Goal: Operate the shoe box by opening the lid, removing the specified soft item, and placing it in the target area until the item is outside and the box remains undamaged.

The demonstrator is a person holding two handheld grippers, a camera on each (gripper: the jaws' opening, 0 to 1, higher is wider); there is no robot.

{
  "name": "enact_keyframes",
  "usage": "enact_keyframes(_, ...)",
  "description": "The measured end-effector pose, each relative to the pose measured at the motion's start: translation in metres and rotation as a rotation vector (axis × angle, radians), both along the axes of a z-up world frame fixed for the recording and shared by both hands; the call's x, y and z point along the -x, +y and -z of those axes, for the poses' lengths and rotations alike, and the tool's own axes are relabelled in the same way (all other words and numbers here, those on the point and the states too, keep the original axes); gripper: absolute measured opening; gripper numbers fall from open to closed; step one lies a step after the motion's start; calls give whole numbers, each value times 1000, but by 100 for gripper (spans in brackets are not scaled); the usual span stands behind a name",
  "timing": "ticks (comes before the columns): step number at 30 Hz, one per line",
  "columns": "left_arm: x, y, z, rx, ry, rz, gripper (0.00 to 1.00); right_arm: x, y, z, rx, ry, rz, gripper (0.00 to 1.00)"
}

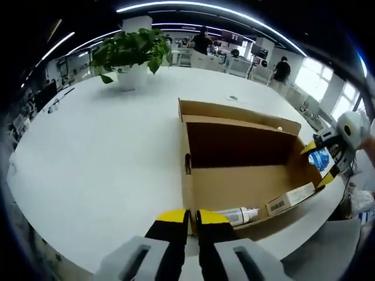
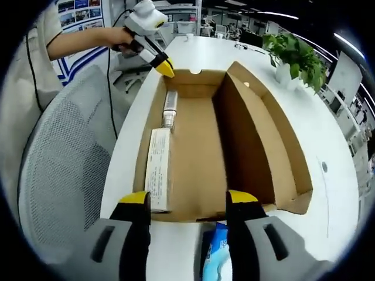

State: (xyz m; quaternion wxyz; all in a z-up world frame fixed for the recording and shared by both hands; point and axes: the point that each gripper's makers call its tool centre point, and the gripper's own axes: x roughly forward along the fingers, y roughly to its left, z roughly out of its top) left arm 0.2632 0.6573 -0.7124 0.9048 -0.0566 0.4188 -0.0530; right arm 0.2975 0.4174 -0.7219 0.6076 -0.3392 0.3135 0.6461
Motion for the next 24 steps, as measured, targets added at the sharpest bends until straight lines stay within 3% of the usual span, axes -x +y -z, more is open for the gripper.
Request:
enact_keyframes(12, 0, 0, 0, 18, -6, -20, 5, -13, 7, 5, 37, -8, -33, 51)
enact_keyframes(16, 0, 0, 0, 16, -7, -21, 5, -19, 6, 3, 40, -33, -28, 43)
enact_keyframes(24, -1, 0, 0, 18, -4, -25, 5, 0, 9, -1, 27, 17, -77, 42)
